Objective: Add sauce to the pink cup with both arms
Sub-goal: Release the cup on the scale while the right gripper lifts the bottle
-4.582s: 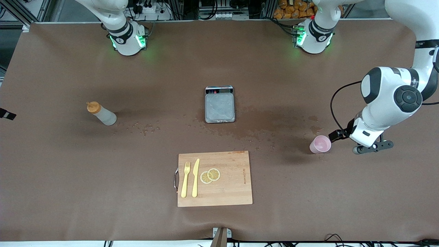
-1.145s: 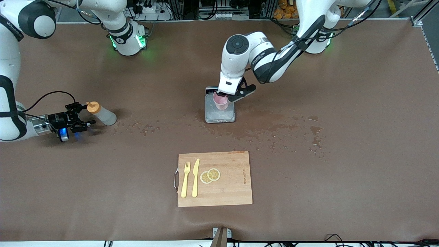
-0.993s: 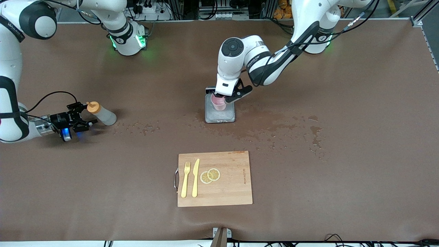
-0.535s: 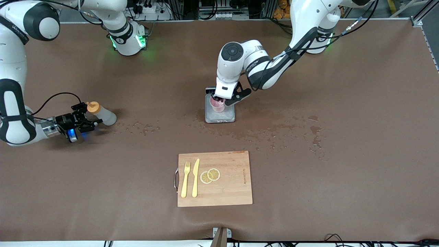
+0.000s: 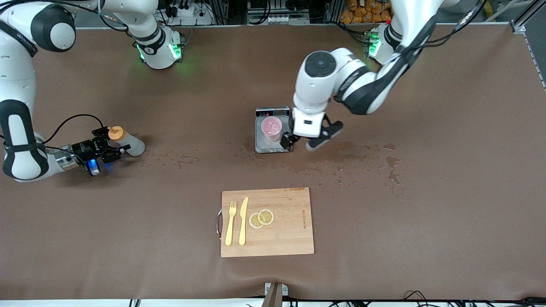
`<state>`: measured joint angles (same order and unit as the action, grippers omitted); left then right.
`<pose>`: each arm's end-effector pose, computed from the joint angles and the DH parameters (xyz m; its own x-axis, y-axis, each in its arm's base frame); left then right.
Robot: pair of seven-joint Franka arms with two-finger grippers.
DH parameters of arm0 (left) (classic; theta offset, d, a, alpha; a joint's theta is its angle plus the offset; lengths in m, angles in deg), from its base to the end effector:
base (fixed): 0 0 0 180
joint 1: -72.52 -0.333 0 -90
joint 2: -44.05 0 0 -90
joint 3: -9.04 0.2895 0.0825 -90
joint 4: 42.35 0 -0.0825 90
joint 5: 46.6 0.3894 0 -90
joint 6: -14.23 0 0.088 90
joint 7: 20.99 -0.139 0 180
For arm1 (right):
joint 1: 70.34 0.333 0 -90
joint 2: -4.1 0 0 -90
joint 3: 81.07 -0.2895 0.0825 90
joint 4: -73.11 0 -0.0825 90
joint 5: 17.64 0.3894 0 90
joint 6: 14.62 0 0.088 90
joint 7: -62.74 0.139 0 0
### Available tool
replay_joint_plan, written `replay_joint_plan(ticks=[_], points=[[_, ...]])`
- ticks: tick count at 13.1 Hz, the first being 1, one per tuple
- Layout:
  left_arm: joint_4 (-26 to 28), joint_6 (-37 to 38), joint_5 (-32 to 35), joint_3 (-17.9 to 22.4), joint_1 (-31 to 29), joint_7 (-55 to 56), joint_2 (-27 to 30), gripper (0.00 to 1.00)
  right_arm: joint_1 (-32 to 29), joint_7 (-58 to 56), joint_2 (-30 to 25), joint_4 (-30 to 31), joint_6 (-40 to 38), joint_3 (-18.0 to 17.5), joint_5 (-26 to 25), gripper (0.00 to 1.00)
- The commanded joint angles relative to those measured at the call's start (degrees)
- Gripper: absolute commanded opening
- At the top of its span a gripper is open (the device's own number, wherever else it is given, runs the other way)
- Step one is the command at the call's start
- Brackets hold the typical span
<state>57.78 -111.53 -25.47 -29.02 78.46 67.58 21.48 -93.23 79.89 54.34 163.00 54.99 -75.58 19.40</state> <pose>0.5071 -0.4199 0.3425 0.7962 0.5980 0.0914 0.5842 -0.7993 0.1409 0.4940 -0.1564 0.0949 0.1642 -0.2001 -0.9659 -0.8670 -0.4963 -0.0446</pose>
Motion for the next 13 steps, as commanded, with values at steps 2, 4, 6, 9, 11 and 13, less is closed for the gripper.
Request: replay_joint_plan(ticks=[2, 4, 6, 9, 11, 13], points=[[-5.81, 7.0, -2.49, -0.69, -8.2, -11.1, 2.7, 1.0, -0.57, -1.78, 0.2, -0.51, -1.41, 0.14, 1.1, 0.54], [-8.45, 11.65, -3.29, -0.69, -12.08, -22.33, 3.22, 1.0, -0.57, -1.34, 0.03, -1.3, -1.5, 0.14, 1.1, 0.54], [-9.08, 13.43, -5.99, -0.69, -17.69, -32.71, 5.59, 1.0, -0.49, 0.85, -0.15, -3.4, -4.99, 0.14, 1.02, 0.55], [-9.25, 17.19, -9.34, -0.69, -24.99, -47.4, 8.41, 1.0, 0.3, 7.0, -1.03, -5.87, -6.86, 0.14, 1.02, 0.56], [-11.79, 23.06, -11.37, -0.43, -26.33, -53.38, 9.81, 1.0, 1.09, 8.94, -1.81, -6.57, -7.39, 0.05, 1.02, 0.58], [-15.39, 29.4, -11.99, 3.84, -24.15, -58.66, 10.52, 1.0, 2.41, 14.19, -2.35, -9.37, -9.31, 0.05, 0.93, 0.59]])
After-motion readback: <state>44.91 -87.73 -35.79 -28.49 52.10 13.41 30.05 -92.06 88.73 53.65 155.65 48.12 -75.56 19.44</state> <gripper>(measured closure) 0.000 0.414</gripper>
